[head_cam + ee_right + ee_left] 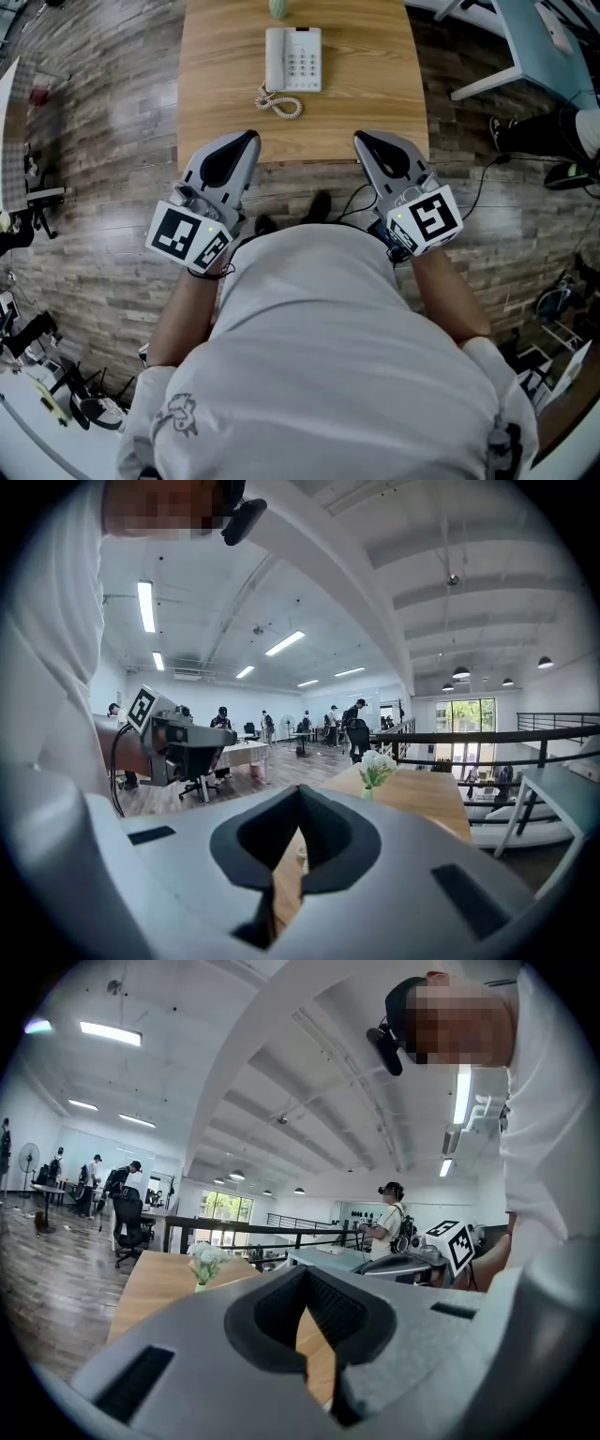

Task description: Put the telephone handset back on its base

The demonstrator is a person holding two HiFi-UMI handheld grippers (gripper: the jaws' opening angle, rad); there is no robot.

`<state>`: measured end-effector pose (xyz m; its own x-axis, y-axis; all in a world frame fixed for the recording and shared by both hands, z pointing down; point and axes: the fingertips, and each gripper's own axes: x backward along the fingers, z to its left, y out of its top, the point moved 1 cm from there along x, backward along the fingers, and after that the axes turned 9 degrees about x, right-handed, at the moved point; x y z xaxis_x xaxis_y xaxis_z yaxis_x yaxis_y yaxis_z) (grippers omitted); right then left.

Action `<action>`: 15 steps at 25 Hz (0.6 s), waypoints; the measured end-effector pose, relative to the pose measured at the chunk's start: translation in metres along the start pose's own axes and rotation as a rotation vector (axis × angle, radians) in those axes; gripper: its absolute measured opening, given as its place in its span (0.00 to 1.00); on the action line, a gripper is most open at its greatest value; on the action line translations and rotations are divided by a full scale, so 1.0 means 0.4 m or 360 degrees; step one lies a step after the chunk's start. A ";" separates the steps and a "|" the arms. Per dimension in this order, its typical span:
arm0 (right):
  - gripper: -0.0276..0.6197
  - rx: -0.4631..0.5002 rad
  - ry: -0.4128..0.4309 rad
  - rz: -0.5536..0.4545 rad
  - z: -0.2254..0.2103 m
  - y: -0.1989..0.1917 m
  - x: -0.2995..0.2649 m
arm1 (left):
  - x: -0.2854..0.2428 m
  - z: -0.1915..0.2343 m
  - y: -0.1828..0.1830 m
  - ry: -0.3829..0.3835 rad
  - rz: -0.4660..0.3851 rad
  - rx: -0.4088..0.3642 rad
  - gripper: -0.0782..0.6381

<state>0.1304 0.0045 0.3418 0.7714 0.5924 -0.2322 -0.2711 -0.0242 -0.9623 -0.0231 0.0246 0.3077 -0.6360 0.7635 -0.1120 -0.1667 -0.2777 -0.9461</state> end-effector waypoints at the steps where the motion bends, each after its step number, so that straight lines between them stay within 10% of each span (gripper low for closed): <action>1: 0.05 -0.0008 -0.0011 0.0001 0.015 0.002 0.004 | 0.012 -0.005 0.000 -0.0020 -0.0002 -0.0002 0.12; 15: 0.05 -0.0015 -0.0177 -0.0026 0.304 0.094 0.033 | 0.338 0.009 -0.004 -0.0125 -0.0015 -0.0047 0.12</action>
<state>0.0603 0.1094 0.3199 0.7068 0.6786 -0.1997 -0.2529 -0.0212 -0.9672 -0.1116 0.1262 0.2952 -0.6917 0.7177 -0.0801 -0.1514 -0.2525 -0.9557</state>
